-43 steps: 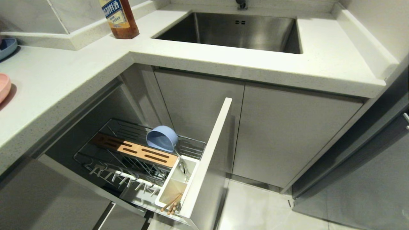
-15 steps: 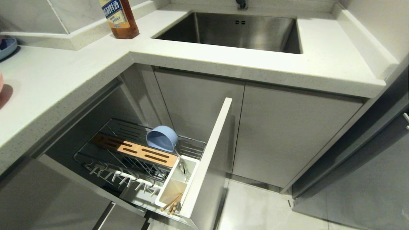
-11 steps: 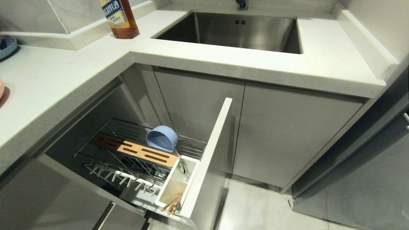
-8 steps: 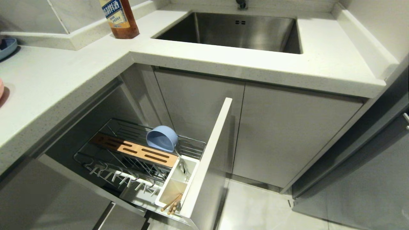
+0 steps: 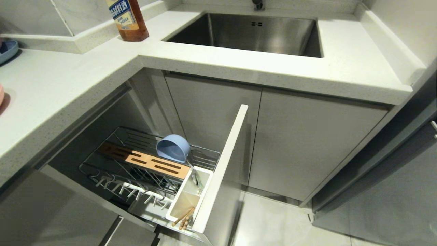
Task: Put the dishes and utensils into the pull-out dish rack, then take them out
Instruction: Pick up the spoon and place it in the cupboard
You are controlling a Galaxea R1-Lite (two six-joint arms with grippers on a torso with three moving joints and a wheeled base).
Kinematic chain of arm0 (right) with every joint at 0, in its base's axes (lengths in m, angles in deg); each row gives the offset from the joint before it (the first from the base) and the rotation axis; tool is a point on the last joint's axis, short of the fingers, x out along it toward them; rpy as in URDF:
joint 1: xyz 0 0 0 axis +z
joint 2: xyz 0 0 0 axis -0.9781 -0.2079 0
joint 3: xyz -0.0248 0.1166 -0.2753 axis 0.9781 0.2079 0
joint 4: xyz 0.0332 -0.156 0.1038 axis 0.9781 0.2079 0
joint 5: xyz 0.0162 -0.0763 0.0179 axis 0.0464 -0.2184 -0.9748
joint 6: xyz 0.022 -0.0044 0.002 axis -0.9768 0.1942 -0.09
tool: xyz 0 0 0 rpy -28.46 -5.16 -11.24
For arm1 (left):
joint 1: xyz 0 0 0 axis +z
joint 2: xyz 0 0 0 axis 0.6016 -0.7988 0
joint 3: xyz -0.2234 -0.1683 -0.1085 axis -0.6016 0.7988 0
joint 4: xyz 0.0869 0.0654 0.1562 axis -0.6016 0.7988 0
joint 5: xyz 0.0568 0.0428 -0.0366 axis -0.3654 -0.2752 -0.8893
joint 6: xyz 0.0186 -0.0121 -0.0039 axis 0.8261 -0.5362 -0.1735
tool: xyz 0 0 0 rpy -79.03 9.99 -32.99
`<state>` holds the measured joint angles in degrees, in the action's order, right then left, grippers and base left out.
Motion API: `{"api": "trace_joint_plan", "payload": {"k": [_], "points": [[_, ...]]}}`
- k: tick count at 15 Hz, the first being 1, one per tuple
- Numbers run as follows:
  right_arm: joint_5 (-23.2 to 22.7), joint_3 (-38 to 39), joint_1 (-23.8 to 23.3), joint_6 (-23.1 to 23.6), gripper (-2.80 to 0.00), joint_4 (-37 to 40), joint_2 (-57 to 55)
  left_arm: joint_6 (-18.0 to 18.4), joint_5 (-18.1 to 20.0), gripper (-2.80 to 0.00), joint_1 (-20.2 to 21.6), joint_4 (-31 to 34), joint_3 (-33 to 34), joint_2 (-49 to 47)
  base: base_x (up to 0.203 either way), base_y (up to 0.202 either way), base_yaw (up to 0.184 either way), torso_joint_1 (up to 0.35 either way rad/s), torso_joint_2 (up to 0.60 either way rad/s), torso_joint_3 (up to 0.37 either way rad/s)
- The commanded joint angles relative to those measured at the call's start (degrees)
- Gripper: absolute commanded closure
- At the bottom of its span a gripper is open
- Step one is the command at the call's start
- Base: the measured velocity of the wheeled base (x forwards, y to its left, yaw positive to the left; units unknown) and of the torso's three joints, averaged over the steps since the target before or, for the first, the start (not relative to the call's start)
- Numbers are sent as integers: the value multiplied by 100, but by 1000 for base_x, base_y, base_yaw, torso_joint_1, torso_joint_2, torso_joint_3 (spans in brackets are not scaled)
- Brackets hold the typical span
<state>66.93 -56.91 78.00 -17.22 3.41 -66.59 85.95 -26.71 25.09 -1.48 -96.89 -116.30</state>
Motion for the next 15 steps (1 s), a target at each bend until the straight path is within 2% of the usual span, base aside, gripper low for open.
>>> {"api": "trace_joint_plan", "payload": {"k": [1,12,13,15], "points": [[0,9,6,-1,0,-1,0,14,22,0,-11,30,-4,9,0,0,0,0,0,0],[0,9,9,7,0,-1,0,-26,56,0,-63,49,-159,33,0,0,0,0,0,0],[0,9,6,4,0,-1,0,-142,67,0,-89,56,-257,57,0,0,0,0,0,0],[0,9,8,-1,0,-1,0,-844,68,0,-266,19,-382,259,0,0,0,0,0,0]]}}
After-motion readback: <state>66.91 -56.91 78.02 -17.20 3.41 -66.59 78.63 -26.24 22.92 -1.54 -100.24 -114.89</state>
